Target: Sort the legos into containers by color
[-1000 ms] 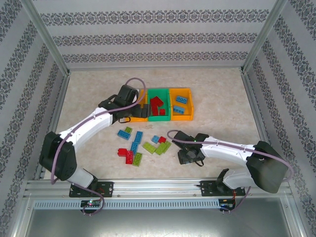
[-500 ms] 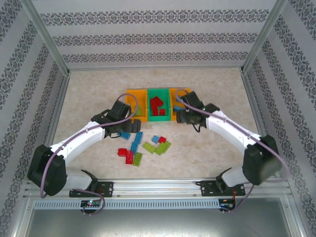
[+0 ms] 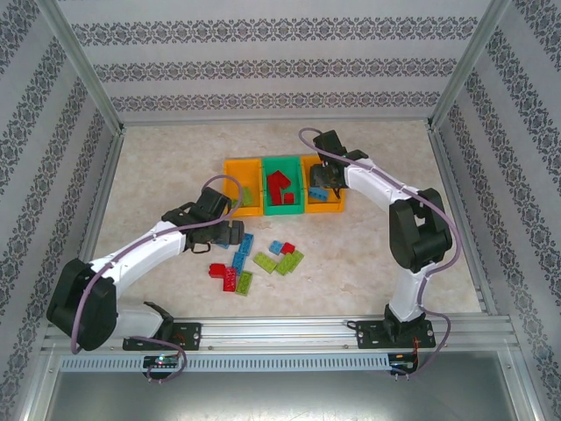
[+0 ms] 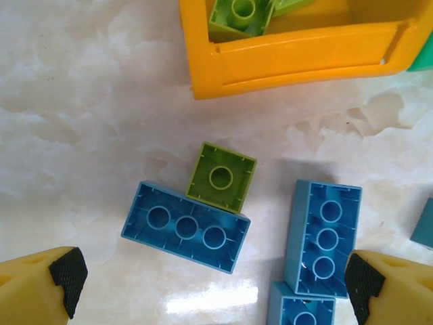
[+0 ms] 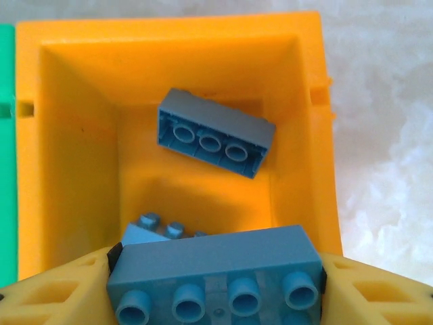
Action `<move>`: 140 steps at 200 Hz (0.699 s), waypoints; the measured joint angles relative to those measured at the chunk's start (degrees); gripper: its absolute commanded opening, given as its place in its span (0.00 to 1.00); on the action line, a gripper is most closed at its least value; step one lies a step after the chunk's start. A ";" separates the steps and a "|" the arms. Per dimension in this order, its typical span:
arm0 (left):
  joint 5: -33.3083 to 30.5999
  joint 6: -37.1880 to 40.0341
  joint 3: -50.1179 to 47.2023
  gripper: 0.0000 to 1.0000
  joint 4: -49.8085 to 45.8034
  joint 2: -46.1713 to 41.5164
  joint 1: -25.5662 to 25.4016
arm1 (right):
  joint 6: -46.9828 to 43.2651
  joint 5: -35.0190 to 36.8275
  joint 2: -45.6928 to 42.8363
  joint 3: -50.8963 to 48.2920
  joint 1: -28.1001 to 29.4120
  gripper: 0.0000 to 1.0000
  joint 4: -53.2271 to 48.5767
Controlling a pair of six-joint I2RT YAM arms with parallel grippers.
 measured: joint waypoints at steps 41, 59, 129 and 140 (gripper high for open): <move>0.07 3.17 2.45 0.99 0.02 6.88 0.04 | -0.61 -0.04 1.84 1.62 0.00 0.70 -0.09; 0.07 5.01 3.48 0.96 0.39 8.41 0.28 | -0.70 -0.07 1.86 1.62 0.00 0.75 -0.04; 0.09 10.64 7.61 0.81 2.25 15.26 1.14 | -0.68 -0.24 1.53 1.53 0.02 0.84 0.00; 0.17 11.19 7.82 0.80 2.40 16.33 1.14 | -0.66 -0.31 1.07 1.22 0.02 0.85 0.07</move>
